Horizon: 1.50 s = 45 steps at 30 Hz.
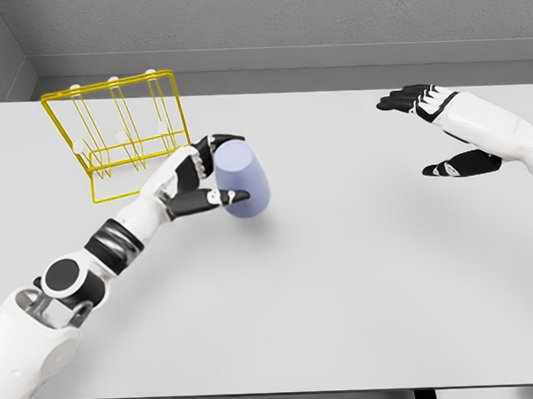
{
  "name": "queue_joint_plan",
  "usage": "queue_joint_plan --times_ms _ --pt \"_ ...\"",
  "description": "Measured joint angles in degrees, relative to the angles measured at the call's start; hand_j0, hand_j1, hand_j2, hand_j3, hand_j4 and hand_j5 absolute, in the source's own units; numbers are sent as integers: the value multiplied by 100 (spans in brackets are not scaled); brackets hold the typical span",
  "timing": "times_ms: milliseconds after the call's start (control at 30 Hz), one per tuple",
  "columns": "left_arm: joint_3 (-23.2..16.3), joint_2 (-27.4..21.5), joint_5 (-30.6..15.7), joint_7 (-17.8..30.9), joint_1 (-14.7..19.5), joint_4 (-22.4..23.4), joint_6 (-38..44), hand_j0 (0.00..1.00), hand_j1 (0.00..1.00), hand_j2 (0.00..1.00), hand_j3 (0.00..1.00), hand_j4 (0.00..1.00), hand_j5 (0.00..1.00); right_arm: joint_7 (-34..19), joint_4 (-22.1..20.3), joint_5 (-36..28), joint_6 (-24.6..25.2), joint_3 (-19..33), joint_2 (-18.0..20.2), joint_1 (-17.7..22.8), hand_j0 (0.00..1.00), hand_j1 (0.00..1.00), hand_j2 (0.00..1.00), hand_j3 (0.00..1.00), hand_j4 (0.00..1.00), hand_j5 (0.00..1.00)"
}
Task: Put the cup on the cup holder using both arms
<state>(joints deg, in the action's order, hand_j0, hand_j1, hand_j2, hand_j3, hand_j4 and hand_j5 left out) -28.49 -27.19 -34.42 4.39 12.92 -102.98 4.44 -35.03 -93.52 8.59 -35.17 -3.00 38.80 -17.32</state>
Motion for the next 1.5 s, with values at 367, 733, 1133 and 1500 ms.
queue_joint_plan --times_ms 367,733,1133,1500 --pt "438 -90 -25 0 53 -7 -19 68 68 68 68 68 68 0 2 0 0 0 0 0 100 100 100 100 100 100" --pt "826 -204 -129 0 70 -8 -13 68 68 68 68 68 68 0 10 1 0 0 0 0 100 100 100 100 100 100" --pt "1119 -220 -157 -7 132 -1 1 68 68 68 68 68 68 0 20 1 0 0 0 0 100 100 100 100 100 100" --pt "1408 -222 -163 -8 141 12 5 68 68 68 68 68 68 0 22 1 0 0 0 0 100 100 100 100 100 100"
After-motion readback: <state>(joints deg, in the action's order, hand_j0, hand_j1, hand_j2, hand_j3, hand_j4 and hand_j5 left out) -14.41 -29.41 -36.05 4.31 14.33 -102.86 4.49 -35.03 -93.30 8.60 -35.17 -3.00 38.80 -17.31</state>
